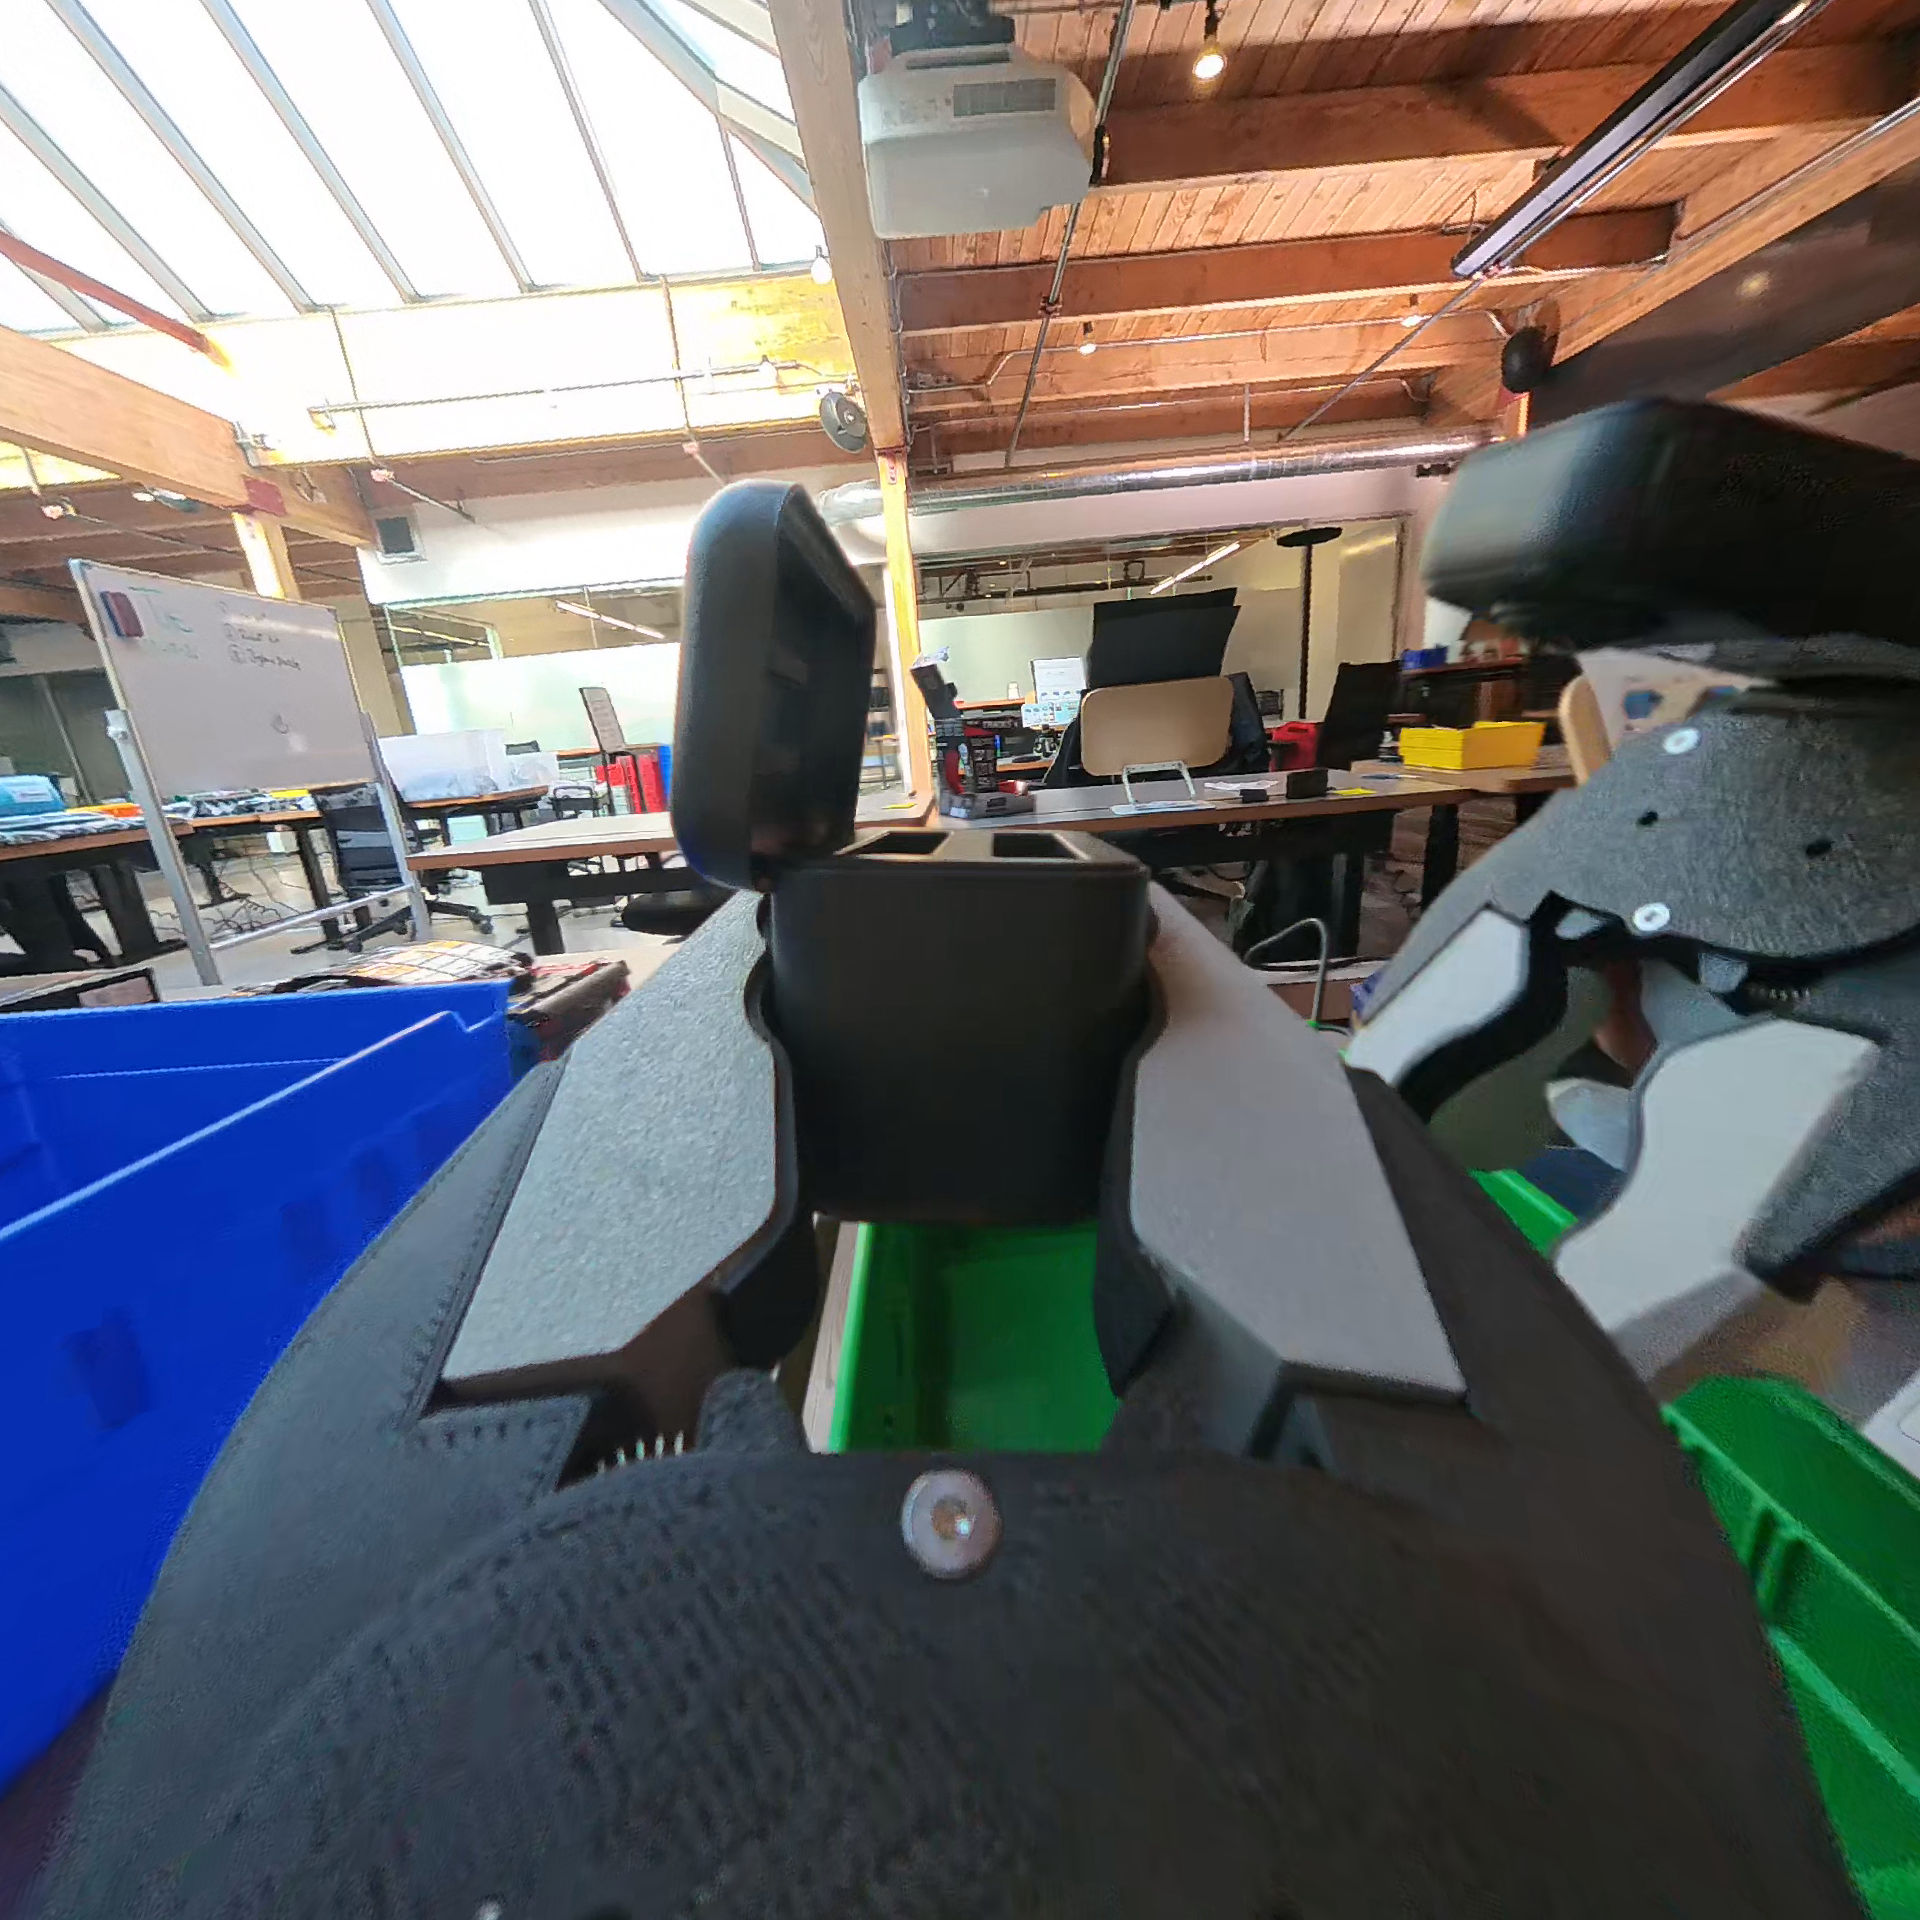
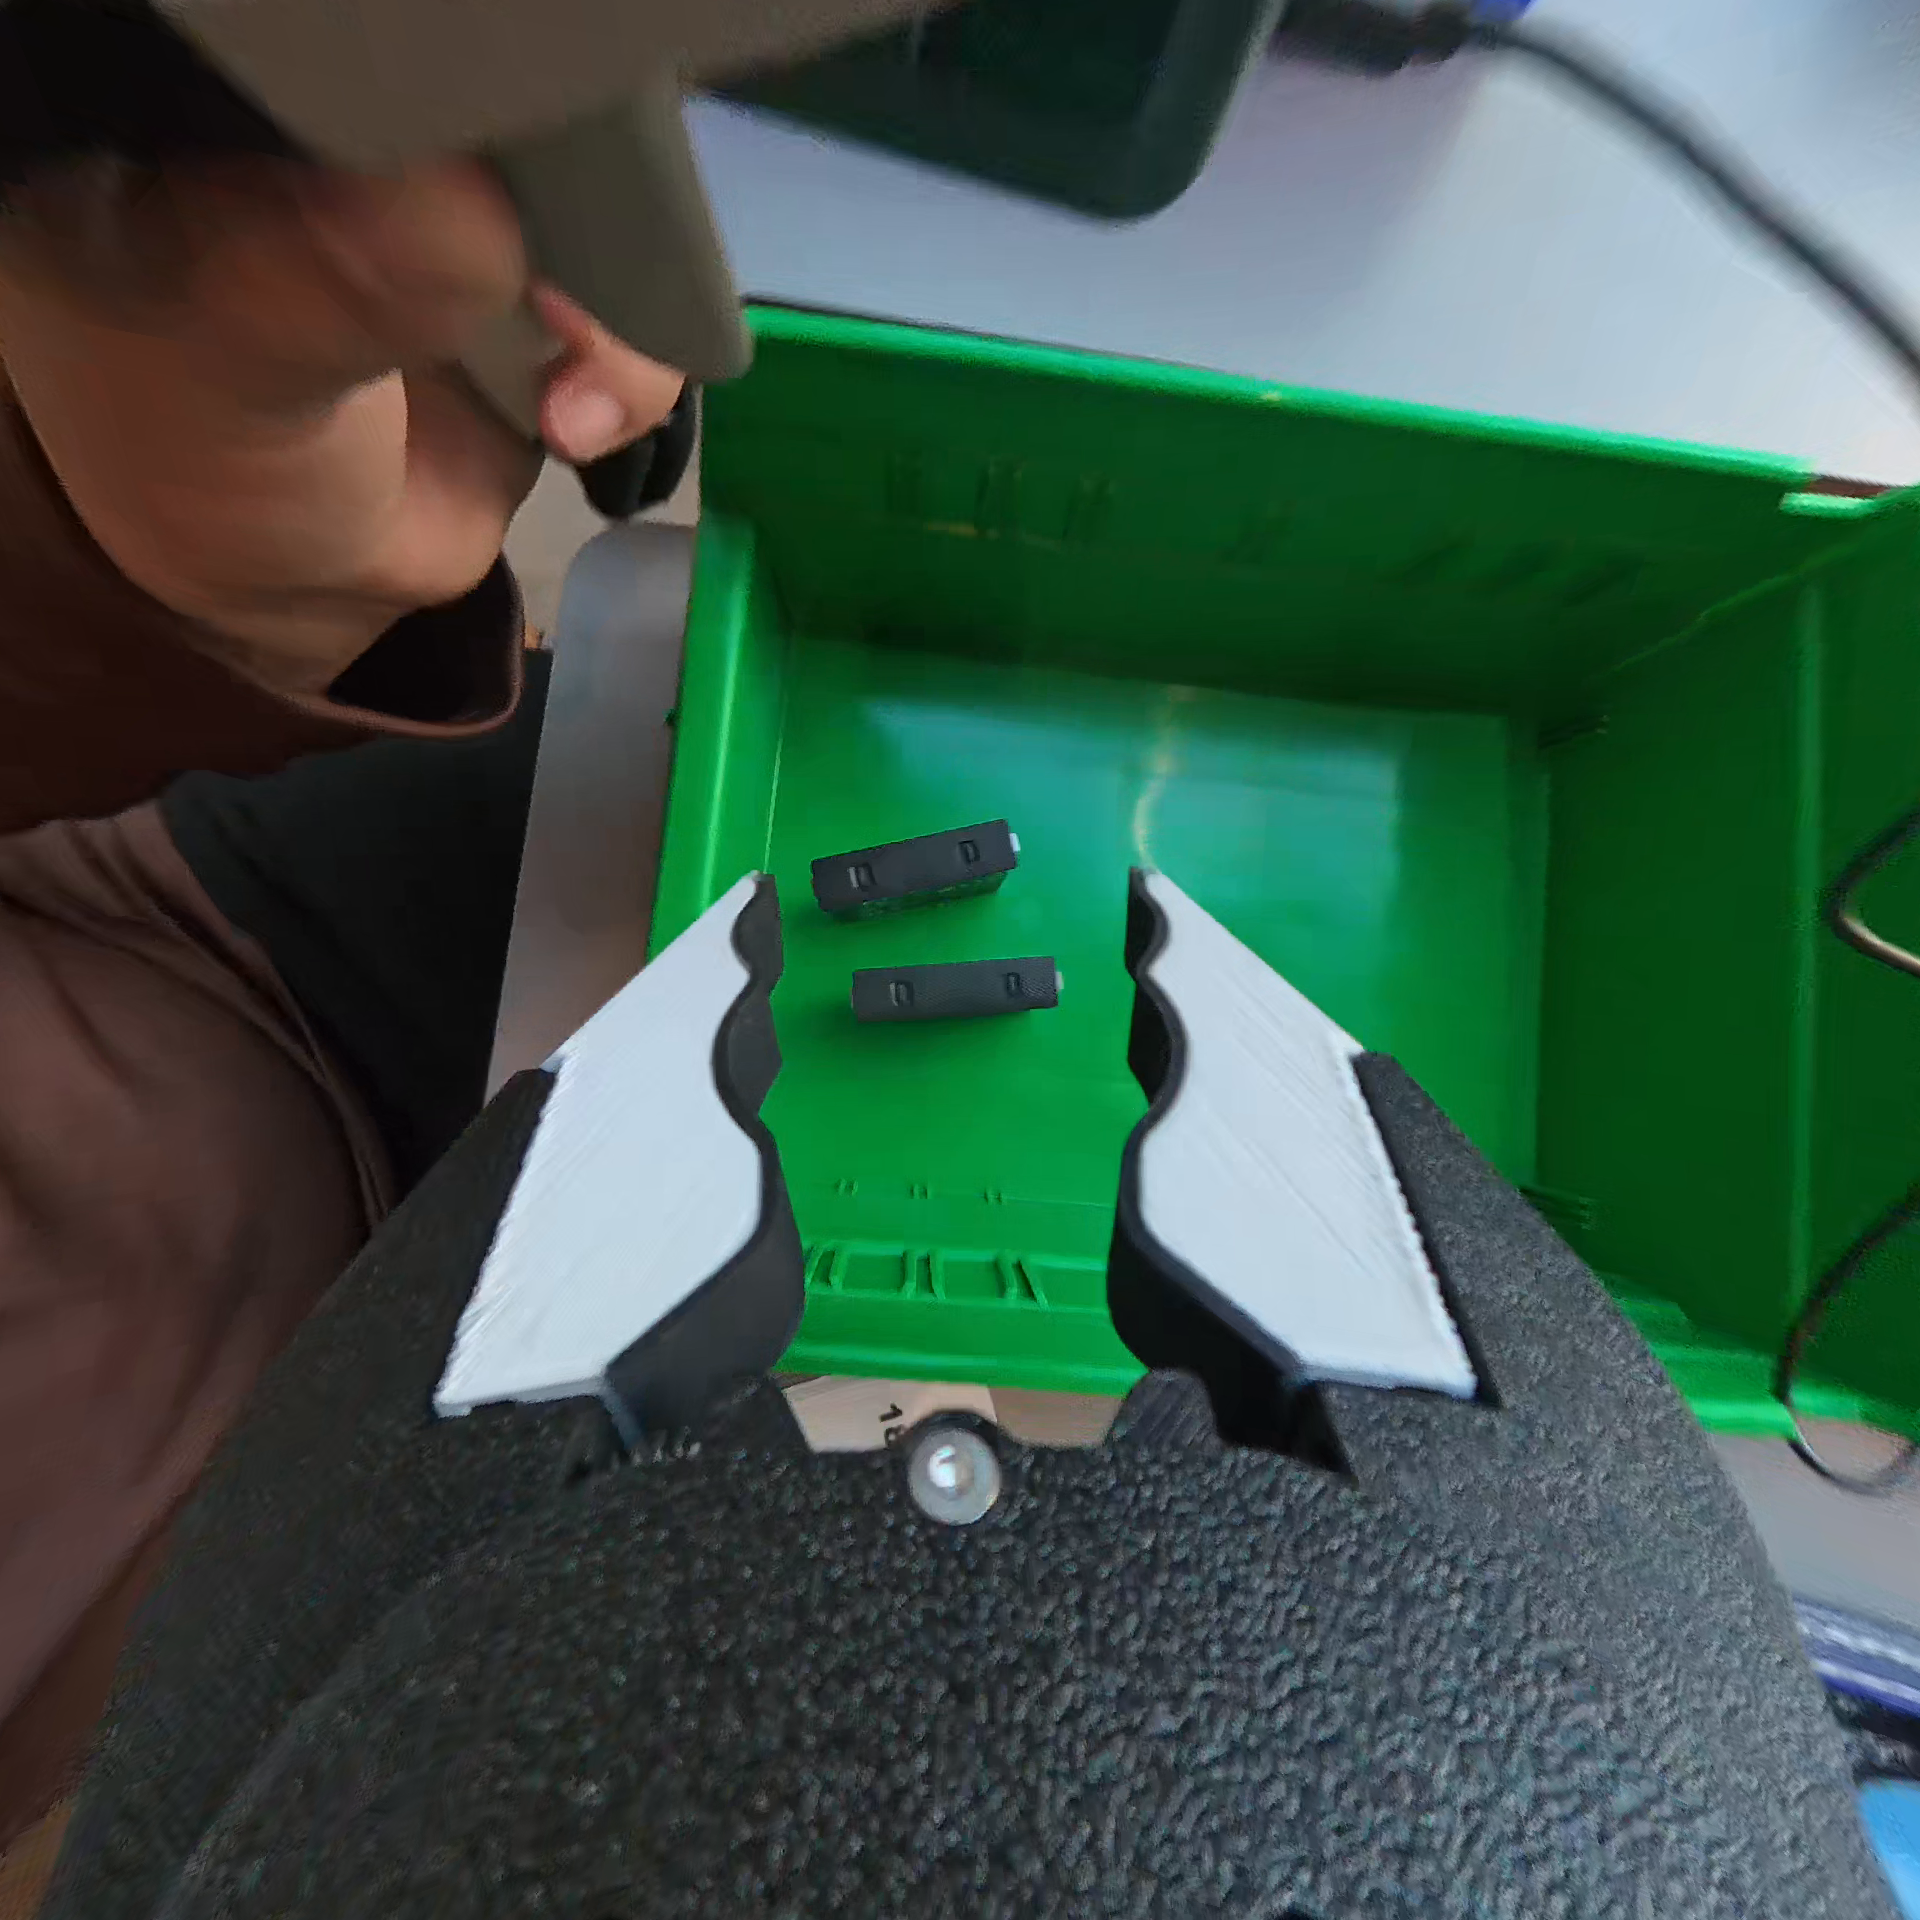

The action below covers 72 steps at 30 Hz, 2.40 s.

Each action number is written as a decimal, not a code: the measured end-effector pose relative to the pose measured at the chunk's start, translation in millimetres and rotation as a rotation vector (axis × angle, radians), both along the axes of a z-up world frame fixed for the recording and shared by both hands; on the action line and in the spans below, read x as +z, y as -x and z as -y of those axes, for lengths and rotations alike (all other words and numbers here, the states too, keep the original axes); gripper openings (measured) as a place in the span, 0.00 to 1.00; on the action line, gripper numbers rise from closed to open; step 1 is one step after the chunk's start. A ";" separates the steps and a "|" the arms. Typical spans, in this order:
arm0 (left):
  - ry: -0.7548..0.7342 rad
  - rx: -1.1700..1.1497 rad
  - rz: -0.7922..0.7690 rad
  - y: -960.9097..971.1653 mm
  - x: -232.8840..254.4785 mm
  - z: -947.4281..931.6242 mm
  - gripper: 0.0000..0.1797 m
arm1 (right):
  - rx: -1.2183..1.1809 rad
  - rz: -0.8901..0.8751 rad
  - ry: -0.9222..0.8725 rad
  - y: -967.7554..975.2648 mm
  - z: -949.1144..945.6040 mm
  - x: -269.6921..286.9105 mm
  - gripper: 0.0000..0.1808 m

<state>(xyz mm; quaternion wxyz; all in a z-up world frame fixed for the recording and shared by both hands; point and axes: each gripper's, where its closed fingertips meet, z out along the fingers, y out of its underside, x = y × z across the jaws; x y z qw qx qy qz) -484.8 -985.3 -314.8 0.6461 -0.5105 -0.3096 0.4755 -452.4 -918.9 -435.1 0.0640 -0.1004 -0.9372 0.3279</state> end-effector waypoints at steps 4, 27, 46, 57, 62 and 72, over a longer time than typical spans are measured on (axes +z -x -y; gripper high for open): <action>0.028 -0.132 -0.033 -12.6 2.0 -27.3 0.35 | -0.043 -0.028 0.206 5.3 -11.1 42.3 0.41; -0.018 -0.627 0.155 -46.1 -30.4 -88.1 0.35 | 0.469 -0.223 0.422 -12.9 -12.0 102.9 0.41; 0.024 -0.624 0.214 -32.5 -46.2 -112.0 0.35 | 0.382 -0.176 0.544 5.6 -40.3 117.3 0.36; 0.029 -0.672 0.255 -34.5 -51.8 -117.8 0.35 | 0.301 -0.189 0.436 25.0 -36.2 96.4 0.11; 0.075 -0.690 0.277 -32.6 -58.1 -127.3 0.35 | 0.252 -0.161 0.391 35.7 -40.9 89.5 0.05; 0.174 -0.181 0.586 23.4 -96.6 -83.9 0.61 | -0.111 -0.385 0.293 95.6 -61.0 100.0 0.04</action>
